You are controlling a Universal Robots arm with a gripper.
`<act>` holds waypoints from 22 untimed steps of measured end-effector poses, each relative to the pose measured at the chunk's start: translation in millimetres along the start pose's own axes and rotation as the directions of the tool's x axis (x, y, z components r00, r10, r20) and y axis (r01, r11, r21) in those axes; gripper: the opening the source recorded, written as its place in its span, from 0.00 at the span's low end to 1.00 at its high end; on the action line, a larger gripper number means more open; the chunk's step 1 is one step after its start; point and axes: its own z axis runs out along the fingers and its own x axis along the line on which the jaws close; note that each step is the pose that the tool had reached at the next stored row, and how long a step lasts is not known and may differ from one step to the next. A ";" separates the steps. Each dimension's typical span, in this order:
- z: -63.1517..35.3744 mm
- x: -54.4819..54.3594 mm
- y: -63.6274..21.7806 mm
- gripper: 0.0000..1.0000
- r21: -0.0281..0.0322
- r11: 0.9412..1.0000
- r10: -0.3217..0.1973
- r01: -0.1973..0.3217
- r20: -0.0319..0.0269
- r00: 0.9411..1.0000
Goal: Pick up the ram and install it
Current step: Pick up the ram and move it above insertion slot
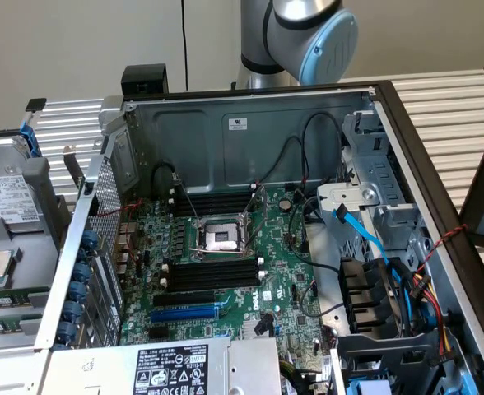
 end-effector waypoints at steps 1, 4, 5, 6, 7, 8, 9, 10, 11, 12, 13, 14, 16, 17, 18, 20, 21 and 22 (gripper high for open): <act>1.9 -0.1 -0.1 0.33 0.001 1.000 -0.009 0.009 0.000 1.000; 6.5 0.2 -0.3 0.33 0.002 1.000 -0.027 0.027 -0.001 1.000; 7.5 1.1 -0.5 0.33 0.002 1.000 -0.029 0.029 -0.002 1.000; 8.6 2.1 -0.8 0.33 0.003 1.000 -0.031 0.031 -0.002 1.000; 9.7 3.3 -1.1 0.33 0.003 0.999 -0.032 0.032 -0.003 0.999; 10.7 4.4 -1.4 0.33 0.004 0.999 -0.034 0.034 -0.003 0.999; 11.7 5.3 -1.6 0.33 0.004 0.999 -0.035 0.035 -0.004 0.999; 12.8 6.4 -1.9 0.33 0.005 0.999 -0.037 0.037 -0.004 0.999; 14.1 7.5 -2.2 0.33 0.005 0.999 -0.038 0.038 -0.004 0.999; 15.6 8.5 -2.7 0.33 0.006 0.999 -0.040 0.040 -0.004 0.999; 17.2 9.4 -3.2 0.33 0.006 0.999 -0.041 0.041 -0.004 0.999; 18.5 10.2 -3.8 0.33 0.007 0.999 -0.043 0.043 -0.004 0.999; 21.1 11.9 -5.1 0.33 0.009 0.999 -0.045 0.045 -0.004 0.999; 22.3 12.5 -5.8 0.33 0.011 0.999 -0.046 0.046 -0.004 0.999; 23.3 12.8 -6.4 0.33 0.013 0.999 -0.048 0.048 -0.003 0.999; 24.8 12.9 -7.1 0.33 0.021 0.998 -0.051 0.051 -0.002 0.999; 25.5 13.1 -7.6 0.33 0.027 0.998 -0.052 0.052 -0.001 0.999; 26.2 13.2 -8.2 0.33 0.033 0.998 -0.054 0.054 0.000 0.999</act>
